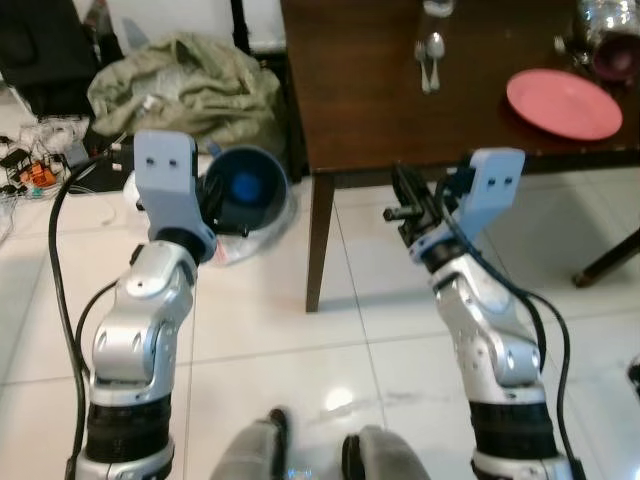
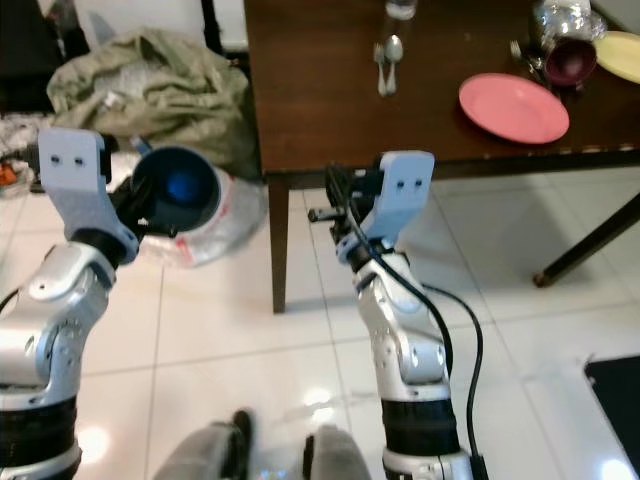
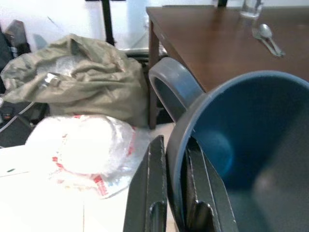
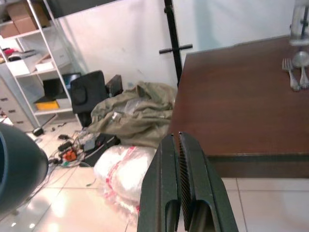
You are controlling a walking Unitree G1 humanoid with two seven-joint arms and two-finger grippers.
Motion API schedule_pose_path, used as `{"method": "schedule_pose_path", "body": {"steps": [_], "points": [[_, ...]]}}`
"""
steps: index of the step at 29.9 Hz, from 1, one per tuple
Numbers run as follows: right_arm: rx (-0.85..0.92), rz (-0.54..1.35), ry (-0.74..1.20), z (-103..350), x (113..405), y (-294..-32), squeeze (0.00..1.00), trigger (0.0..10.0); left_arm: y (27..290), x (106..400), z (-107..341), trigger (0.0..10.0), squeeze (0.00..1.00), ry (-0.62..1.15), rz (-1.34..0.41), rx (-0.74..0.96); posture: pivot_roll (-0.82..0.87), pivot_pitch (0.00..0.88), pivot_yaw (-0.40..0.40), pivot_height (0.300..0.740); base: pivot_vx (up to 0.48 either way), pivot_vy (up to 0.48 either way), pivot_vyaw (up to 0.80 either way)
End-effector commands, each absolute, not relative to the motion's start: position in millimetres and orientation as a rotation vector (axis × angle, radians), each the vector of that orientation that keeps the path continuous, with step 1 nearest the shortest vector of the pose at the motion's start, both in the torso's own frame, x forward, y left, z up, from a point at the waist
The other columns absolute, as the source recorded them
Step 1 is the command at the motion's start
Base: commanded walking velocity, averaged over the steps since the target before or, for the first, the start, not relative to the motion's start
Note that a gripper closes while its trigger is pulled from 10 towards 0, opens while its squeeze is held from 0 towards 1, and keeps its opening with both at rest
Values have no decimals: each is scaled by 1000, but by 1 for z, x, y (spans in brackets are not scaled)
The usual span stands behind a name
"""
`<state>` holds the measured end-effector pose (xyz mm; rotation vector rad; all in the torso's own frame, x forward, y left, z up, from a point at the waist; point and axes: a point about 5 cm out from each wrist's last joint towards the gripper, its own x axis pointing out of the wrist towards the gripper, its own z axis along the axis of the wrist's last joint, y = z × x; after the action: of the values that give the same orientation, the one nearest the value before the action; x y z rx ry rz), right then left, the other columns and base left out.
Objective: Setting the table
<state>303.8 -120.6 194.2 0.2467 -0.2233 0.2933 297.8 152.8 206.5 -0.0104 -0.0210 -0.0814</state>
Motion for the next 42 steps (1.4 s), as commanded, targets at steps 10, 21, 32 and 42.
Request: {"method": "schedule_pose_path", "body": {"steps": [10, 21, 32, 42], "points": [[266, 324, -204, 191, 303, -116, 0, 10000, 156, 298, 203, 10000, 0, -1, -59, 1, -88, 53, 42, 740, 0, 0, 788], [274, 333, -207, 192, 303, -115, 0, 10000, 156, 298, 203, 10000, 0, 0, -52, 2, -86, 54, 43, 740, 0, 0, 788], [278, 342, -207, 192, 302, -115, 0, 10000, 156, 298, 203, 10000, 0, 2, -44, -2, -87, 58, 42, 740, 0, 0, 788], [277, 343, -205, 192, 301, -115, 0, 10000, 158, 298, 203, 10000, 0, 4, -31, 0, -84, 61, 39, 740, 0, 0, 788]]}}
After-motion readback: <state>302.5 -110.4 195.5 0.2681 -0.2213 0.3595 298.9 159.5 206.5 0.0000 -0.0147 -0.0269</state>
